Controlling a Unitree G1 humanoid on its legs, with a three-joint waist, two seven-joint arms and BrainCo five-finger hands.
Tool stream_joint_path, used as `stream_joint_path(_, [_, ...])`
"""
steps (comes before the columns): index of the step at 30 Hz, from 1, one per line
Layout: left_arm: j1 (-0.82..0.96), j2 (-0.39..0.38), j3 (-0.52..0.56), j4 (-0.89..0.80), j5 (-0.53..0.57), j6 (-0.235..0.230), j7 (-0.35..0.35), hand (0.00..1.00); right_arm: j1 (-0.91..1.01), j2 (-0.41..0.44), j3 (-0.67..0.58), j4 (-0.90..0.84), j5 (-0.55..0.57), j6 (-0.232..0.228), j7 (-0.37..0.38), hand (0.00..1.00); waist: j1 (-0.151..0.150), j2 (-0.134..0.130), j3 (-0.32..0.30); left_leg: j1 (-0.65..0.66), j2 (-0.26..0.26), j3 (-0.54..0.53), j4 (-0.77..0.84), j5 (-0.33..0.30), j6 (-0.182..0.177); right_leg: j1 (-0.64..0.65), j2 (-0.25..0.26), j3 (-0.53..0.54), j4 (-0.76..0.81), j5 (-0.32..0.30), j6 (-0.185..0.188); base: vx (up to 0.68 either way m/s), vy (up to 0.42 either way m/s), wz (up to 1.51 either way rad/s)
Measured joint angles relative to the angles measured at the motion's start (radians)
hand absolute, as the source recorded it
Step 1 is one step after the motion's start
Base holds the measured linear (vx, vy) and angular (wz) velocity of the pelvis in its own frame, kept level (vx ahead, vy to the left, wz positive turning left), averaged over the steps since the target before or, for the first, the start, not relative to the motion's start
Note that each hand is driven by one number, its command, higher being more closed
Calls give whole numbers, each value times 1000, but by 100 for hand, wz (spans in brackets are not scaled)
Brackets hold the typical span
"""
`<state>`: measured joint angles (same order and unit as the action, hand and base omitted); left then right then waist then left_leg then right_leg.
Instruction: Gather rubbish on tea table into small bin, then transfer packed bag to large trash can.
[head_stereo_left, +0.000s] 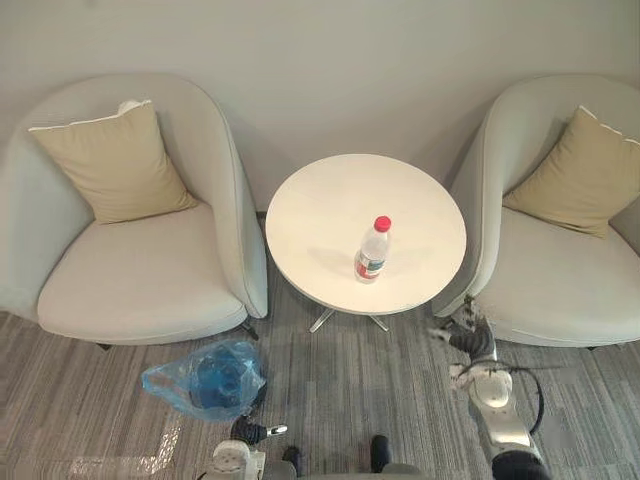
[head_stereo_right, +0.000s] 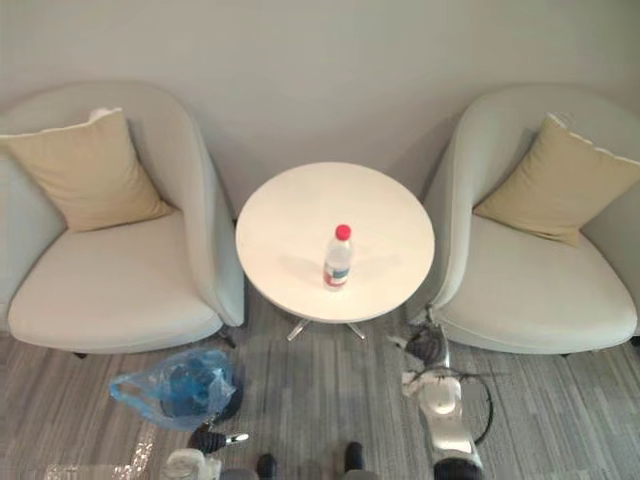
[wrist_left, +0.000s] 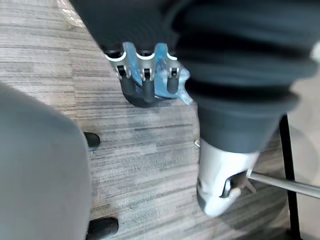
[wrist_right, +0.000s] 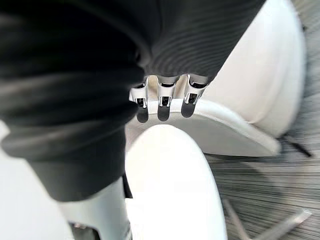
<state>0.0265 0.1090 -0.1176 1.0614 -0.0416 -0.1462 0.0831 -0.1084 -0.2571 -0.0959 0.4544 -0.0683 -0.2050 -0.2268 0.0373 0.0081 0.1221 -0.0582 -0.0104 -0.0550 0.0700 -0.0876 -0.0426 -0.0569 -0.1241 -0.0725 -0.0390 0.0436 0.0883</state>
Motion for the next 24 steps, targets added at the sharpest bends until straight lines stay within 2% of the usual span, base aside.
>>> stream_joint_path(2, [1,-1,0,-11,0,-1,1,0,-31,-4,0,0,0,0,-10,0,3,3,7,-21,-1,-13,-1,9,-3,-17,0,-9,2,6,-2,-79,-10,22])
stream_joint_path(5, [-5,-5,1,-43,-2,-9,1,0,-125,-14,3,0,3,0,-30,0,18,16,57,-50,0,-32,-1,28,-7,-45,0,-27,18,10,-5,-82,-19,17])
stream_joint_path(10, [-14,-8,2,-70,-15,-20,5,0,-232,-23,45,6,32,-2,-56,0,29,27,108,-84,0,-49,-1,45,-11,-82,-1,-40,44,8,-7,-52,-9,11])
stream_joint_path(14, [-27,-10,2,-77,-31,-23,14,0,-276,-22,73,42,67,-11,-67,0,34,31,135,-121,-3,-91,-2,61,-17,-118,-7,-82,89,-17,-8,-48,-15,31])
stream_joint_path(18, [-45,-17,3,-90,-40,-24,23,0,-309,-18,97,44,95,-11,-69,0,60,35,163,-137,-1,-109,-3,72,-23,-142,-12,-96,128,-36,-11,-29,-20,17])
stream_joint_path(24, [-45,-25,11,-119,-92,-31,29,0,-365,-16,99,26,115,-12,-113,0,75,30,175,-169,-13,-147,-3,85,-24,-205,-46,-136,248,-103,-10,-17,-17,25])
